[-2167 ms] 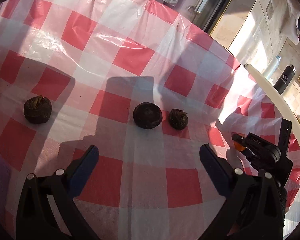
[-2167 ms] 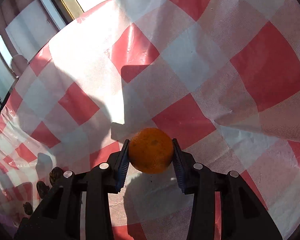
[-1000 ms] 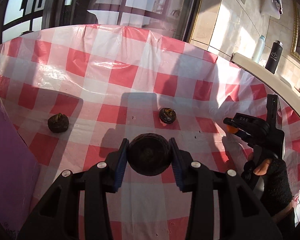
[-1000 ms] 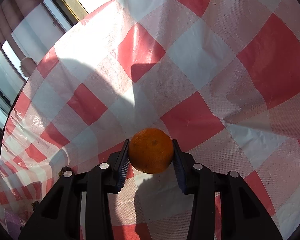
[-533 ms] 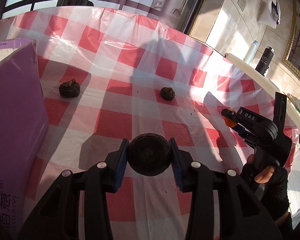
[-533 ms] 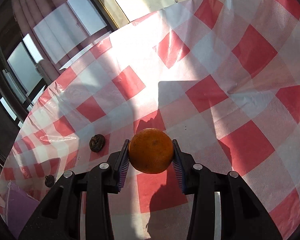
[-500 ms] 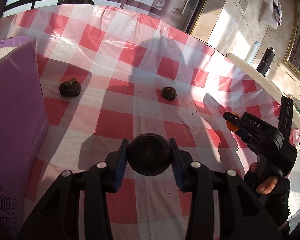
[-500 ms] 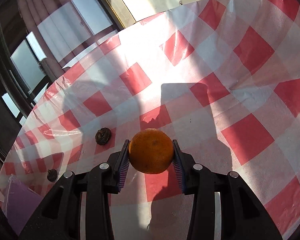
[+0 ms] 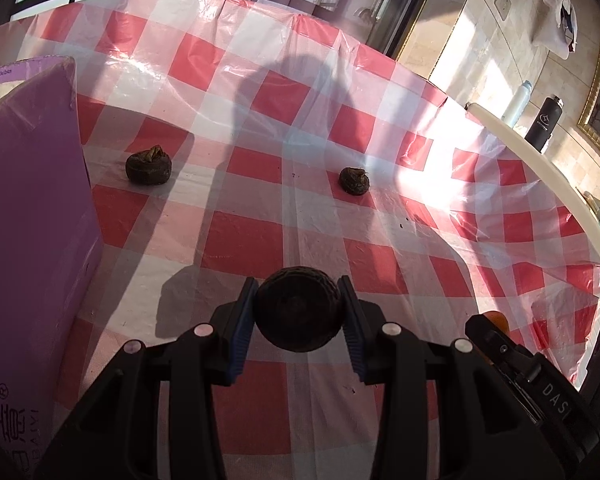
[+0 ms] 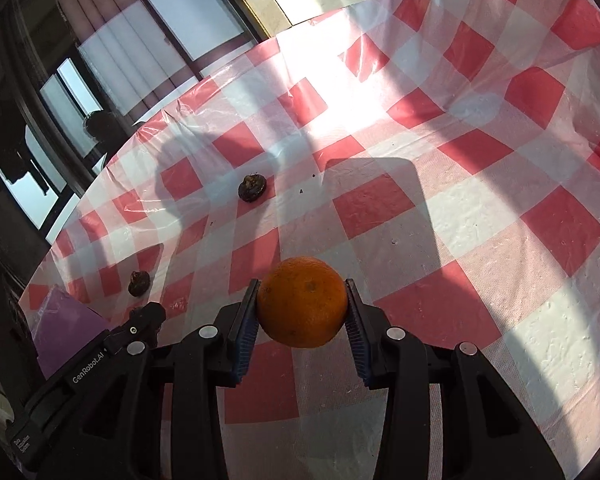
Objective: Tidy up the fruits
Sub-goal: 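Carry the orange and dark fruit into the white box and open both tools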
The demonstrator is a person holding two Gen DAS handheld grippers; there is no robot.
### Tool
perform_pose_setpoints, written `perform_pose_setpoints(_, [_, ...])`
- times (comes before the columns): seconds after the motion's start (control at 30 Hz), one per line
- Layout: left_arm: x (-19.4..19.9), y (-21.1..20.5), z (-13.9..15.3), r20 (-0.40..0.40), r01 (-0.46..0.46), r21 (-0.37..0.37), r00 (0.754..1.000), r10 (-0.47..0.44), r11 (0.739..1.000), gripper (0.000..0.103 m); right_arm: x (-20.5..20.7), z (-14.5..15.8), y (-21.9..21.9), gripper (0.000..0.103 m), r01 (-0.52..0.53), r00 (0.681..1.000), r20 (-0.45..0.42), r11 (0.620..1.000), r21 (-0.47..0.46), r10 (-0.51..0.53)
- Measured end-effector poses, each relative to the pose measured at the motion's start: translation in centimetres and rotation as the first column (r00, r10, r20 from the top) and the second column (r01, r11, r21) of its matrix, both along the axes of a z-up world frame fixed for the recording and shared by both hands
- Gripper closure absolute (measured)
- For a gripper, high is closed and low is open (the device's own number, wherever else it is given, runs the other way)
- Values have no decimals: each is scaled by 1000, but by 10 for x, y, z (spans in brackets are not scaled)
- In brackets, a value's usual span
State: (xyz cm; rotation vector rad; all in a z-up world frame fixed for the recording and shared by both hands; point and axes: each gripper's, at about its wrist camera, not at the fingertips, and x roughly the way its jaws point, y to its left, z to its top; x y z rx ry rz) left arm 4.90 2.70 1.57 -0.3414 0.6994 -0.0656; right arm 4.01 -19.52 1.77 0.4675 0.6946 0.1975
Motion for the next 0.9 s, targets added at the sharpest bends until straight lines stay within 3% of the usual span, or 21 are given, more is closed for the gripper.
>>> perform_pose_setpoints(0.13, [-12, -1, 4, 15, 6, -10, 1000, -5, 1000, 63, -4, 2, -2, 62, 8, 1000, 15, 1000, 10, -8])
perform_pose_setpoints(0.27, [-51, -5, 21, 84, -6, -16, 996, 8, 1000, 63, -13, 8, -9, 62, 27, 997, 72, 999, 46, -30])
perform_pose_setpoints(0.4, [-115, -12, 52, 210, -20, 36, 978, 12, 999, 63, -29, 16, -9, 62, 57, 991, 119, 997, 50, -62])
perform_pose_setpoints(0.5, [-157, -4, 85, 326, -54, 100, 945, 19, 994, 62, -52, 18, 2, 62, 36, 989, 141, 996, 80, -47])
perform_pose_setpoints(0.7, [-208, 65, 128, 384, -189, 57, 911, 153, 980, 62, -86, 51, 58, 62, -166, 967, 204, 984, 59, 151])
perform_pose_setpoints(0.8, [-227, 102, 138, 389, -284, 54, 889, 242, 957, 62, -102, 84, 91, 62, -283, 923, 277, 959, 14, 269])
perform_pose_setpoints(0.9, [-244, 135, 144, 407, -399, 77, 849, 337, 914, 62, -120, 106, 129, 62, -379, 869, 323, 924, -56, 376])
